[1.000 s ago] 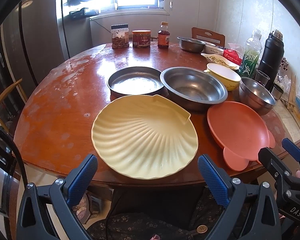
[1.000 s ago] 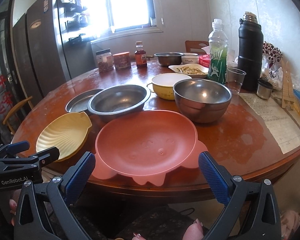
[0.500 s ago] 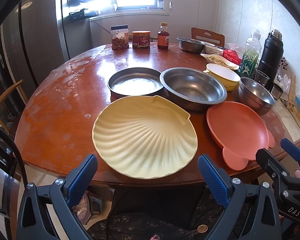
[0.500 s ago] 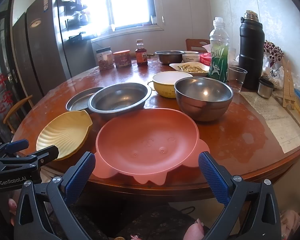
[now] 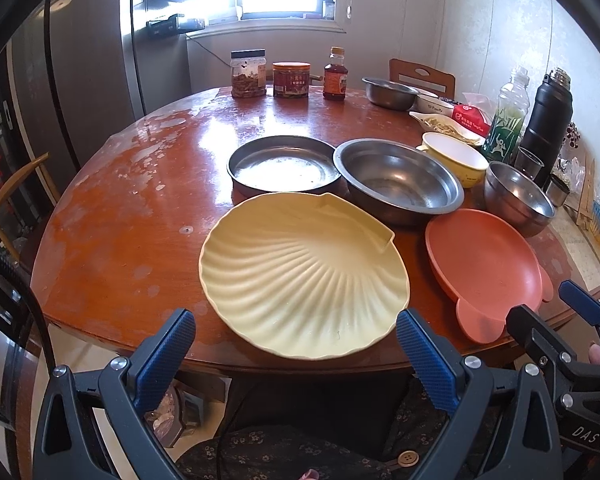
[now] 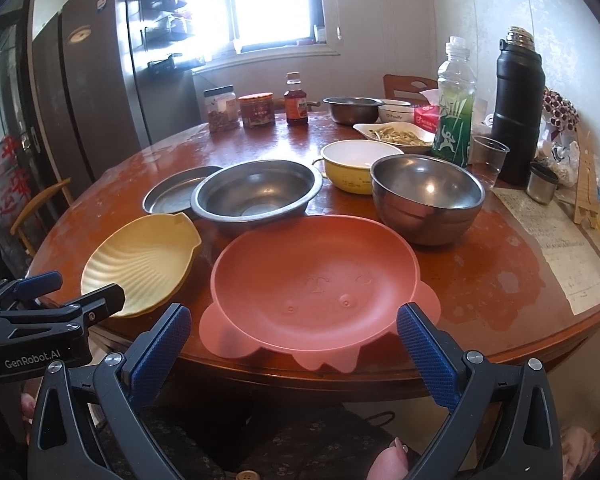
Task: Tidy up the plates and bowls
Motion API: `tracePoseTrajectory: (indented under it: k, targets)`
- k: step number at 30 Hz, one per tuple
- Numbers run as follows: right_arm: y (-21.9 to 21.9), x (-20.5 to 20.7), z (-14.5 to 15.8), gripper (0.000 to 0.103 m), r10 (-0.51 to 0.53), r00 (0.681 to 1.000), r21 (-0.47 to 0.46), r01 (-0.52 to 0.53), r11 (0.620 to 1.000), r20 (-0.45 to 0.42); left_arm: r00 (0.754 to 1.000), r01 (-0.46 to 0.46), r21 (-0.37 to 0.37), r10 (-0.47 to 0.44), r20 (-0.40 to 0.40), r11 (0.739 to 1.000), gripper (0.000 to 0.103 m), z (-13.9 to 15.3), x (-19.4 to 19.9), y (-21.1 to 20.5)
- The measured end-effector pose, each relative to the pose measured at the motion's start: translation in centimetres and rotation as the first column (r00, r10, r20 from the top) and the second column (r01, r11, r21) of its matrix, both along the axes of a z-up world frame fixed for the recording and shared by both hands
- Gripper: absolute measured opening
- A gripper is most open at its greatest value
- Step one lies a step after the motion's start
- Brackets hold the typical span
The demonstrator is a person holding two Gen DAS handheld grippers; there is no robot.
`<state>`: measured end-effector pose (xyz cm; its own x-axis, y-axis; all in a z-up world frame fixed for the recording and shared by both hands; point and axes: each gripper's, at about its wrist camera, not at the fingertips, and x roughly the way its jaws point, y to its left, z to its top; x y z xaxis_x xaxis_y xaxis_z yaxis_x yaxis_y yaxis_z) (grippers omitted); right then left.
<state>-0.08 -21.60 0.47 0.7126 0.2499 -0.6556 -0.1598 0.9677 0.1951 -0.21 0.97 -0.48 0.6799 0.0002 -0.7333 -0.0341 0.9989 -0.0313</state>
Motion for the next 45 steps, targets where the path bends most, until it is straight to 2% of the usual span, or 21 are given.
tracePoseTrajectory:
  k: [24, 29, 36, 40, 42, 45]
  targets:
    - [5.9, 2.2, 1.4, 0.103, 0.116, 0.993, -0.036, -0.116, 0.993, -0.009, 0.992, -0.123, -0.081, 0.124, 0.012, 0.989, 0.101, 0.1, 0.7, 6.6]
    - [7.2, 3.3, 1.4, 0.103, 0.167, 0.984, -0.012, -0.168, 0.986, -0.062, 0.987, -0.157, -0.075, 0.158, 0.004, 0.985, 0.101, 0.1, 1.7, 8.5]
    - [8.7, 5.5, 1.2, 0.103, 0.233, 0.964, 0.037, -0.23, 0.972, -0.126, 0.989, -0.146, -0.087, 0.142, -0.05, 0.986, 0.101, -1.0, 3.6, 9.8]
    - [9.6, 6.7, 1.2, 0.101, 0.239, 0.964, -0.003, -0.241, 0.971, -0.12, 0.992, -0.113, -0.094, 0.107, -0.067, 0.989, 0.101, -1.5, 4.1, 9.3]
    - [10.0, 7.3, 1.1, 0.097, 0.245, 0.963, -0.019, -0.248, 0.968, -0.111, 0.994, -0.089, -0.104, 0.082, -0.076, 0.991, 0.101, -1.7, 4.3, 8.8]
    - [10.5, 8.5, 0.6, 0.083, 0.274, 0.953, -0.032, -0.28, 0.959, -0.132, 0.994, -0.072, -0.099, 0.063, -0.092, 0.992, 0.097, -2.1, 4.5, 8.3]
